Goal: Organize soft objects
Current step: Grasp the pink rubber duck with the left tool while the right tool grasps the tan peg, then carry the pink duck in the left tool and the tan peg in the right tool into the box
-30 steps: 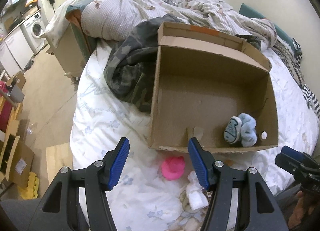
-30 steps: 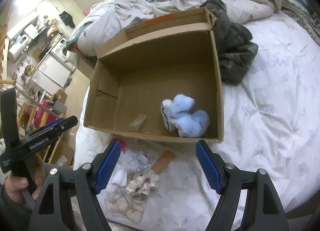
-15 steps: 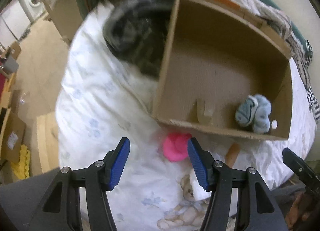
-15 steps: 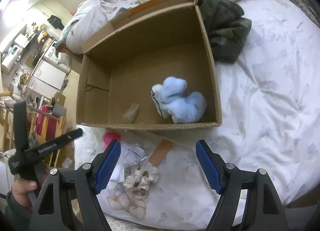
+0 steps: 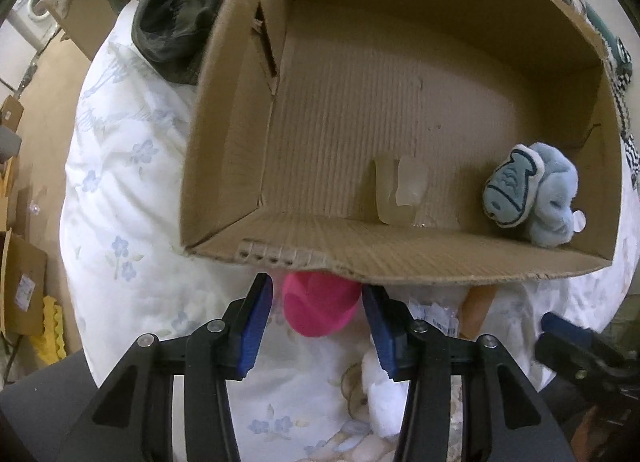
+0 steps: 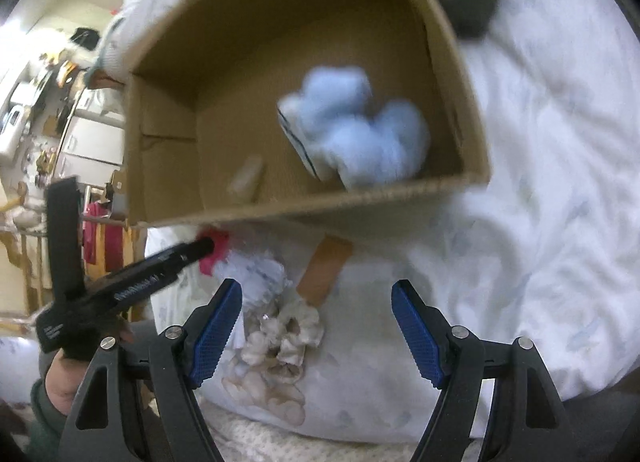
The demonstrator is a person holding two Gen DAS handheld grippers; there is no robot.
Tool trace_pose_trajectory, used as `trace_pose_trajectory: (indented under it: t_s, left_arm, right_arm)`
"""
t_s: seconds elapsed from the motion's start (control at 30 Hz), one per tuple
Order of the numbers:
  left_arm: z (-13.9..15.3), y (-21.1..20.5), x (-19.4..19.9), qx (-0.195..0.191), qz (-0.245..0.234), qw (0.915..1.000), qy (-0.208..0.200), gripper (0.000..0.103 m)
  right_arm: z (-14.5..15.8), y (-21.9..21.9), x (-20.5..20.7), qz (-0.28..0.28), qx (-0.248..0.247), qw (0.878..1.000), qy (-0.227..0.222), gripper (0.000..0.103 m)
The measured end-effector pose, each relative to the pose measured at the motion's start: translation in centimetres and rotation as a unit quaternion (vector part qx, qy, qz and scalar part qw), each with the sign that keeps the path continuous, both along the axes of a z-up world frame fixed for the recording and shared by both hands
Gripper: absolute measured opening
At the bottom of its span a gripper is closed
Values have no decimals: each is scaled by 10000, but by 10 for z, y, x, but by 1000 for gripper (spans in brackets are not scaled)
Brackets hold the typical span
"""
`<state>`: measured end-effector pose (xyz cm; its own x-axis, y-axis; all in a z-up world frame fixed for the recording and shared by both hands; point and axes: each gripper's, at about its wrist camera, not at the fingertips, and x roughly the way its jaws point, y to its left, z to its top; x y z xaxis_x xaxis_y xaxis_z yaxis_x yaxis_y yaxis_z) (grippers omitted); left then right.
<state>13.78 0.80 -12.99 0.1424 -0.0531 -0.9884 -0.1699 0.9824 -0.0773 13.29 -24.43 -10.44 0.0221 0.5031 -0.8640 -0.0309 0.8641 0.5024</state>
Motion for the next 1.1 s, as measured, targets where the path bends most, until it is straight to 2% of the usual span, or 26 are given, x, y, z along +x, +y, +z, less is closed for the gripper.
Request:
trace_pose_trajectory:
  t_s: [0.07,0.13,0.2,0.3,0.53,0.57,0.6,0.63,0.73,1.1]
  left_arm:
    - [-9,-2,3,-66,-23,9998,164,38]
    - [-15,-2,5,-54,10,9997,241,37]
    - [-14,-3,7,-91,24,9998,156,26]
    - [-7,-4,10,9,-66,10000,59,25]
    - [3,-2,13,68,18,10000,-40,25]
    - [4,-2,12,89,43,9999,-59,25]
    - [4,-6,9,76,52,9999,-57,25]
    - [5,-6,9,50,48,10000,-47,25]
    - [10,-15,2,61,4,9999,-91,25]
    - [36,12,-23,34,120,9996,-244,25]
  right_arm:
    - [-13,3,1,-57,11,9997,243,80]
    - [-24,9,5,-57,-65,9993,353,60]
    - [-34,16,8,-57,-107,9989,457,51]
    - [-41,23,12,-103,-190,9986,482,41]
    - [-47,35,17,-34,-200,9989,418,34]
    - [-47,35,17,-31,-217,9990,400,29]
    - [-46,35,17,-11,-266,9990,355,19]
    - [-45,35,17,18,-300,9991,311,12]
    - [-39,34,16,33,-286,9994,216,9]
    - [-6,26,0,20,-154,9994,-306,9]
